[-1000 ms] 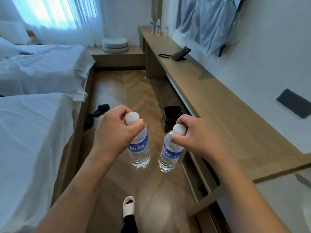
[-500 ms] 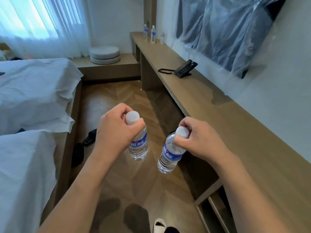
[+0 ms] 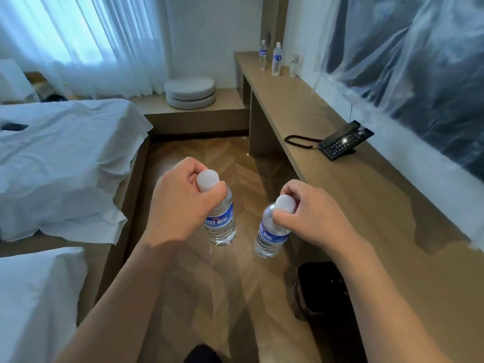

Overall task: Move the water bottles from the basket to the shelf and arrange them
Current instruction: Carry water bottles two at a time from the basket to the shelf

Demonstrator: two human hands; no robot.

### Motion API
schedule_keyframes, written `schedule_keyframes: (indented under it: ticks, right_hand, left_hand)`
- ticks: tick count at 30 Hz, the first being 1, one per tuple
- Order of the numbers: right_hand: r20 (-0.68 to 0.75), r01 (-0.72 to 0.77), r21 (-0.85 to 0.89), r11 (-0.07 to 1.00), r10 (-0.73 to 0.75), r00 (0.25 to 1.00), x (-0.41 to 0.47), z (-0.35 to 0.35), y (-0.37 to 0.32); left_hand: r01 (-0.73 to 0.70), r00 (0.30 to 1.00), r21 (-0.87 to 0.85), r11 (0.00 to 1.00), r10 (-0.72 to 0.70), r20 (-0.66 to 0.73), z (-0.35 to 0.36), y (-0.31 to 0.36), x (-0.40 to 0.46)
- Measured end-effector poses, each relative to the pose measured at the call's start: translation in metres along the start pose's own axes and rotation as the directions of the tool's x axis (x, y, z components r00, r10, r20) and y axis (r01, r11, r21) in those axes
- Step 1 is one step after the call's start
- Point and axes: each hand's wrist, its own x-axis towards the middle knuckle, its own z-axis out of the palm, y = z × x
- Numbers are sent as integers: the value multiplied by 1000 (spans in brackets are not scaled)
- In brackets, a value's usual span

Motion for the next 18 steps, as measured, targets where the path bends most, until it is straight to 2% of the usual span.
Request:
schedule_keyframes:
  ticks: [7,12,18]
  right_hand:
    - [36,-62,1,998,62,997,189,23,26]
    - [17,-108,-59,992,110,994,334,9,28]
    - [-72,-155,29,988,157,985,475,-19,56]
  left_hand:
    - [84,995,27,996,-85,46,69,-71,167]
    - [46,995,-1,999,-45,93,100,-83,318]
    - [-29,990,-32,999,33,139,163,-79,478]
